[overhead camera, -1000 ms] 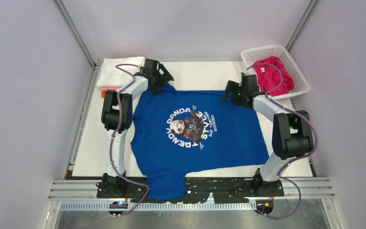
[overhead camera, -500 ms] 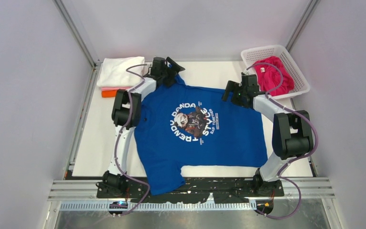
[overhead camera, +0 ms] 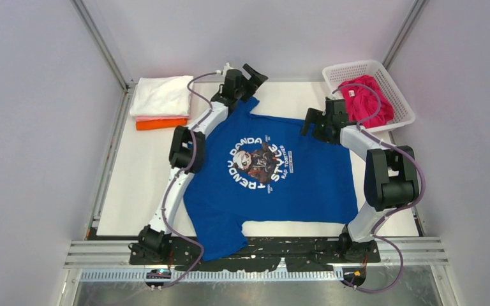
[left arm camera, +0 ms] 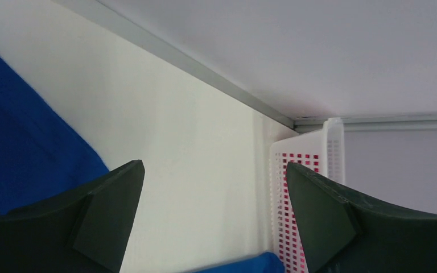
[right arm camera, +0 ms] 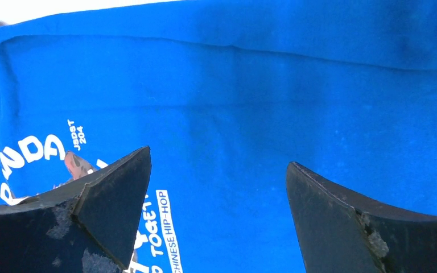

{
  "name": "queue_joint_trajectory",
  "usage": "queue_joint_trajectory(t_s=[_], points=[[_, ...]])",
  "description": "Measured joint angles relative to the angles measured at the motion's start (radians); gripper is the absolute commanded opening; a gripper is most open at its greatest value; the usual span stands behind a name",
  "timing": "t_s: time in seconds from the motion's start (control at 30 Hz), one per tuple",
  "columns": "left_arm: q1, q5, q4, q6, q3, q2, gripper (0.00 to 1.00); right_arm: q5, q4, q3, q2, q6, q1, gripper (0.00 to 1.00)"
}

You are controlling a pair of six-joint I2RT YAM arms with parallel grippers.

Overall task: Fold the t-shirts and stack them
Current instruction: Flatten out the tshirt

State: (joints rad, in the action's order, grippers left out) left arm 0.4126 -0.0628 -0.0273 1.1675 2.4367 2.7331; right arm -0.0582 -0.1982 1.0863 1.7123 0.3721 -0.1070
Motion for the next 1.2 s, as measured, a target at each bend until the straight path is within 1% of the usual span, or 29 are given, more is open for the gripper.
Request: queue_joint_trajectory(t_s=[0.13,0.27,0.37,0.43,0.53,0.63,0.73,0.87,0.97,1.2], points=[[-0.007,-0.005,0.073,-0.102,-0.047,-0.038,1.00,0.005,-0.003,0.000,0.000,-0.004,0.005,0.95],[-0.020,-0.026,0.224,-0.235,-0.152,-0.175,1.00,0.008,-0.006,0.000,0.000,-0.005,0.005,0.95],[-0.027,-0.042,0.280,-0.317,-0.337,-0.382,1.00,0.015,-0.006,0.001,0.001,-0.007,0.005,0.95],[-0.030,-0.043,0.272,-0.353,-0.514,-0.555,1.00,0.023,-0.009,0.016,0.014,-0.008,0.005,0.95],[-0.029,-0.047,0.233,-0.383,-0.797,-0.809,1.00,0.032,-0.011,0.081,0.072,-0.007,0.005,0.95],[-0.028,-0.060,0.194,-0.389,-0.994,-0.932,1.00,0.034,-0.008,0.156,0.148,-0.006,0.005,0.96],[-0.027,-0.065,0.190,-0.391,-1.125,-0.941,1.00,0.034,-0.008,0.211,0.209,-0.002,0.005,0.95],[-0.032,-0.071,0.248,-0.396,-1.257,-0.909,1.00,0.036,-0.013,0.252,0.264,0.002,0.006,0.96],[-0.041,-0.069,0.263,-0.398,-1.315,-0.911,1.00,0.042,-0.012,0.267,0.287,0.008,0.006,0.95],[-0.074,-0.056,0.257,-0.416,-1.377,-0.961,1.00,0.092,-0.008,0.337,0.349,0.035,0.009,0.95]])
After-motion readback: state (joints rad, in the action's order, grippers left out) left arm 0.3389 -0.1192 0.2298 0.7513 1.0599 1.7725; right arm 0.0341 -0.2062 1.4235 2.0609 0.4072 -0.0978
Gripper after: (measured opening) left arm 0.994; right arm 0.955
